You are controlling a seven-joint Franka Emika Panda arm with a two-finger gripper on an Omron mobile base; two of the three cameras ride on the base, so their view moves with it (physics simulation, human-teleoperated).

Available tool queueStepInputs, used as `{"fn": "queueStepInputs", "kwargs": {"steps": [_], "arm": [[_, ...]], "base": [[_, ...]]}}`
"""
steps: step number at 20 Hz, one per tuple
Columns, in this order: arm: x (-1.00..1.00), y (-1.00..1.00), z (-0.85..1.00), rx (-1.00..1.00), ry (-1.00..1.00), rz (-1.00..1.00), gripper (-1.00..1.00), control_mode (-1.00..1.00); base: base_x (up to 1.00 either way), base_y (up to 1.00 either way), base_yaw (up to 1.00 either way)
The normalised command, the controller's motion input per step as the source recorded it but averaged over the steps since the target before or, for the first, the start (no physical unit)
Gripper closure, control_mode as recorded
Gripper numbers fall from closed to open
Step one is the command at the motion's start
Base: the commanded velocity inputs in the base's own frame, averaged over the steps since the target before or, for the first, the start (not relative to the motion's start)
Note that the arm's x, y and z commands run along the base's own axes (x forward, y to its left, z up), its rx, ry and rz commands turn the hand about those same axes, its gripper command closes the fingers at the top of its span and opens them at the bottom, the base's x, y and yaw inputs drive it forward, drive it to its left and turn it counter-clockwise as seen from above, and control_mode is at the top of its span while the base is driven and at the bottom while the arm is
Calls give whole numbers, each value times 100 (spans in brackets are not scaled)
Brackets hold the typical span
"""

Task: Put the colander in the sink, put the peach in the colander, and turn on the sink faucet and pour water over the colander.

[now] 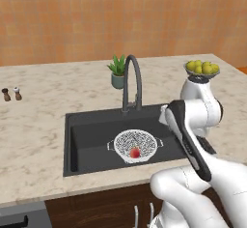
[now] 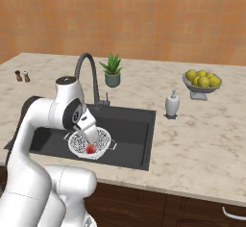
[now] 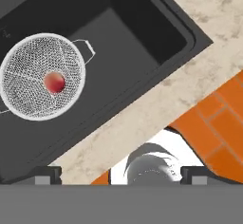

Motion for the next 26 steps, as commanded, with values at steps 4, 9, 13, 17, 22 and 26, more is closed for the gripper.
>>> {"fn": "queueStepInputs", "kwargs": {"steps": [4, 9, 13, 17, 22, 26], "arm": [[75, -51, 29, 23, -1, 25, -100, -100], [99, -7, 12, 20, -3, 16, -100, -100], [89, 2, 4, 17, -4, 12, -100, -100], [63, 13, 1, 14, -6, 10, -100, -100], [47, 23, 0, 9, -11, 6, -100, -100], [42, 25, -2, 3, -18, 5, -100, -100]], "base": [[0, 0, 0], [0, 0, 0], [0, 0, 0], [0, 0, 0], [0, 0, 0], [0, 0, 0]]}}
